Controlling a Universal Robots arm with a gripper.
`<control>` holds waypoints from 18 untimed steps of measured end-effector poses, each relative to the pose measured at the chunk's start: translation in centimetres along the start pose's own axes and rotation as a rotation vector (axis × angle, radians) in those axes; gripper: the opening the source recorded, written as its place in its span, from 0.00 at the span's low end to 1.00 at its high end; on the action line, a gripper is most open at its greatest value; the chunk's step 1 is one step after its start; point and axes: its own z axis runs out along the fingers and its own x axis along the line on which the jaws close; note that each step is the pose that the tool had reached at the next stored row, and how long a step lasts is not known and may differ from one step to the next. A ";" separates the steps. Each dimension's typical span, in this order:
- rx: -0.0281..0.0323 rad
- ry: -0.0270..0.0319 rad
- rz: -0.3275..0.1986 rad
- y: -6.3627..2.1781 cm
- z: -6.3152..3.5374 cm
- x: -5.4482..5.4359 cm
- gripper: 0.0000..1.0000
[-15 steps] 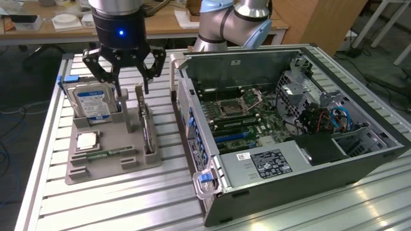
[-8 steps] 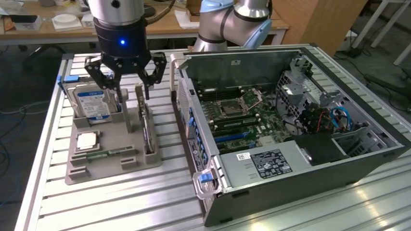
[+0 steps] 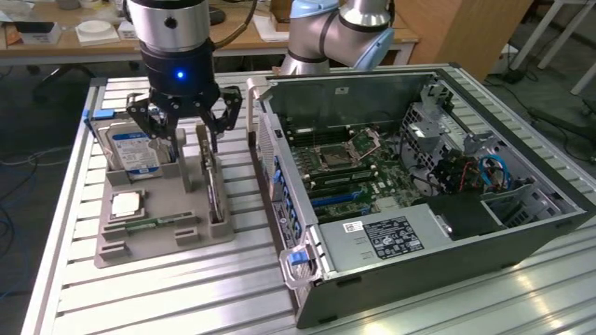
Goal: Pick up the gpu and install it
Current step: 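Pick up the gpu and move the gpu toward the slot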
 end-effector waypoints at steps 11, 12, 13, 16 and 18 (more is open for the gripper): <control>0.0000 0.0000 0.000 -0.69 1.98 0.0 0.59; 0.0000 0.0001 0.000 -0.75 2.15 0.0 0.59; 0.0000 0.0000 0.000 -0.79 2.34 -0.1 0.59; 0.0001 0.0002 0.000 -0.84 2.80 -0.6 0.59; 0.0000 0.0001 0.000 -0.86 3.14 -0.8 0.59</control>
